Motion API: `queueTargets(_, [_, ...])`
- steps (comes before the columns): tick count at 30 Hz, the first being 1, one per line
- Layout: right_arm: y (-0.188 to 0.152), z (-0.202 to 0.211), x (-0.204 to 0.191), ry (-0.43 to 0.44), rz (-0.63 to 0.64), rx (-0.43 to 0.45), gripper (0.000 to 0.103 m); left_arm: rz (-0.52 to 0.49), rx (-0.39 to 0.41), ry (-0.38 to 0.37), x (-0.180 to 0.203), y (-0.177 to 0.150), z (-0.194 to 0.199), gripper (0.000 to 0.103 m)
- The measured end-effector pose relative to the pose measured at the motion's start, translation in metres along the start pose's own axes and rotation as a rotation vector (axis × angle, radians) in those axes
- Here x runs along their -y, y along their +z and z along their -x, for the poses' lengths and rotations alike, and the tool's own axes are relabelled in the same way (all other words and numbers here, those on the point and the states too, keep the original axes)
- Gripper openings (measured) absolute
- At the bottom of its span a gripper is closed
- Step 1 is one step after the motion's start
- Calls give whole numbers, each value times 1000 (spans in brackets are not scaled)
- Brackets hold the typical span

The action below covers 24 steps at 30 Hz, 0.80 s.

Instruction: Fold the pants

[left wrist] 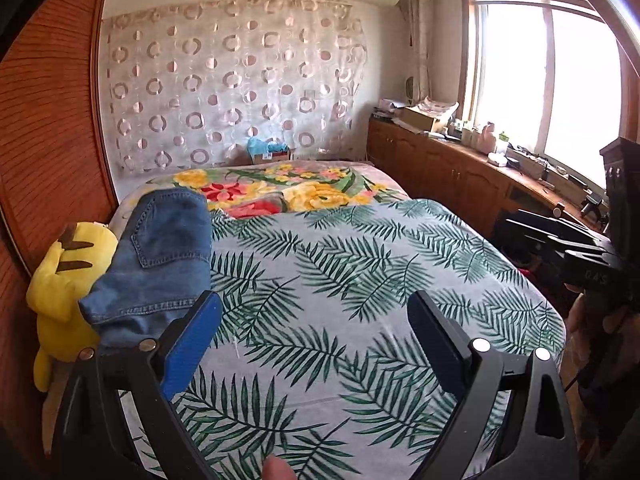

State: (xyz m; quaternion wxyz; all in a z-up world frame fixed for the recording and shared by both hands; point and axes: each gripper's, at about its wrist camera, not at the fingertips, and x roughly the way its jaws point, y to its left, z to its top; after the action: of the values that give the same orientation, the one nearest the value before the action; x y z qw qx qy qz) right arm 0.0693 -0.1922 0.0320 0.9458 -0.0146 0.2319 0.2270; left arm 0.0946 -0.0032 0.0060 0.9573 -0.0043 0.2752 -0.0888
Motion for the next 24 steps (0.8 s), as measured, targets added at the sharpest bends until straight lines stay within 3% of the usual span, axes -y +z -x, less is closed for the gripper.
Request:
queueTargets(14, [9,76,-32,-127,24,120,76,2,95,78,23,29,48,94])
queueTargets(24, [-6,78,-44,-142,8,133,76,20,128,88,26,30,61,94])
